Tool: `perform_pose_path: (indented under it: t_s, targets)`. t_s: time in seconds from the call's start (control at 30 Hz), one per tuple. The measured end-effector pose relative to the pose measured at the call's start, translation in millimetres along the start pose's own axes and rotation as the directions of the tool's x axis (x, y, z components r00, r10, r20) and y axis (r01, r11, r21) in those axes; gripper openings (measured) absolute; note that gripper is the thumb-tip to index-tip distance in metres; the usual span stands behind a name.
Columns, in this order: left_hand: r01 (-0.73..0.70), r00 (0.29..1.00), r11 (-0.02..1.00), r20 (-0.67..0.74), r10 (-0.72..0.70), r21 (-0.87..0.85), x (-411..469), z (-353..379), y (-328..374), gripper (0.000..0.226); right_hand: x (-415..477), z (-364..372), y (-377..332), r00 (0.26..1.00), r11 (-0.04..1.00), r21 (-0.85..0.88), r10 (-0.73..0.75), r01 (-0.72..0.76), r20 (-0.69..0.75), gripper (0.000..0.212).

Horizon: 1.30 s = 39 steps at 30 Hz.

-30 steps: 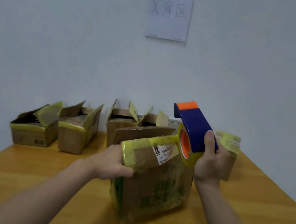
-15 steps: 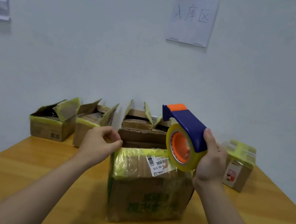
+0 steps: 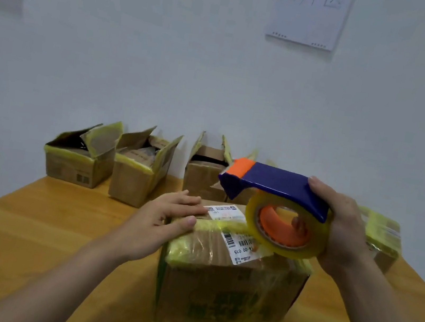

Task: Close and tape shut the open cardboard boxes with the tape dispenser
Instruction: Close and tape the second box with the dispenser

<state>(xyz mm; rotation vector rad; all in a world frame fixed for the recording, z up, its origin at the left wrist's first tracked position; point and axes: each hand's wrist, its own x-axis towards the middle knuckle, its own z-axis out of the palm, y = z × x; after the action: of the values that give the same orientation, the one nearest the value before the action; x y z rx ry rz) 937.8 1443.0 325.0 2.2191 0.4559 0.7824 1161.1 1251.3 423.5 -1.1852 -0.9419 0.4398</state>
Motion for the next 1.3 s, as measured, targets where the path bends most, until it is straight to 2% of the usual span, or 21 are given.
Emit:
perform_pose_path:
  t_s: [0.17,0.3,0.5,0.6,0.73,0.8,0.87,0.93,1.07,1.17,1.3]
  targets:
    - [0.003,1.000,0.971,0.019,0.002,-0.240,9.8,-0.4,-5.2,0.033,15.1,6.3,-9.5,0.996,0.997,-0.043,0.060,-0.058,0.070,0.030]
    - [0.003,0.998,0.961,0.055,0.013,-0.277,13.0,-3.1,-5.3,0.031,18.2,3.4,-11.1,0.987,0.991,0.006,0.135,-0.136,0.091,0.033]
    - [0.005,0.999,0.968,0.052,0.008,-0.251,4.5,-4.3,-1.3,0.031,8.1,9.4,1.3,0.965,0.964,0.098,0.237,-0.248,0.112,0.030]
    - [0.016,1.000,0.985,0.016,-0.013,-0.170,5.0,-6.9,6.7,0.025,4.6,9.5,0.3,0.963,0.967,0.053,0.241,-0.249,0.119,0.033]
    - [0.024,0.986,0.999,-0.164,-0.018,0.037,5.7,-15.8,21.8,0.015,-0.2,10.9,-3.0,0.960,0.965,0.009,0.260,-0.263,0.099,0.046]
    - [0.038,0.976,0.997,-0.217,-0.024,0.062,5.1,-21.5,28.0,0.014,-2.5,11.5,-4.2,0.959,0.963,-0.005,0.269,-0.270,0.085,0.046]
    - [0.080,0.979,0.997,-0.185,-0.081,-0.011,2.9,-24.9,34.8,0.018,-5.2,12.2,-5.8,0.960,0.963,-0.001,0.269,-0.269,0.081,0.042]
    - [0.129,0.987,0.991,-0.095,-0.132,-0.041,-1.0,-24.2,41.2,0.023,-7.5,13.1,-7.3,0.961,0.964,0.004,0.265,-0.266,0.083,0.039]
    - [0.101,0.994,0.987,-0.050,-0.096,0.122,-6.3,-23.0,46.2,0.032,-10.9,15.7,-12.6,0.966,0.967,0.076,0.236,-0.244,0.107,0.031]
    - [0.090,0.996,0.984,-0.016,-0.088,0.157,-6.7,-27.5,48.4,0.031,-9.8,20.9,-16.9,0.965,0.966,0.079,0.237,-0.247,0.114,0.029]
    - [0.206,0.977,0.979,0.054,-0.206,0.004,-2.8,-33.5,52.6,0.030,-9.9,26.3,-14.3,0.963,0.965,0.044,0.254,-0.258,0.088,0.034]
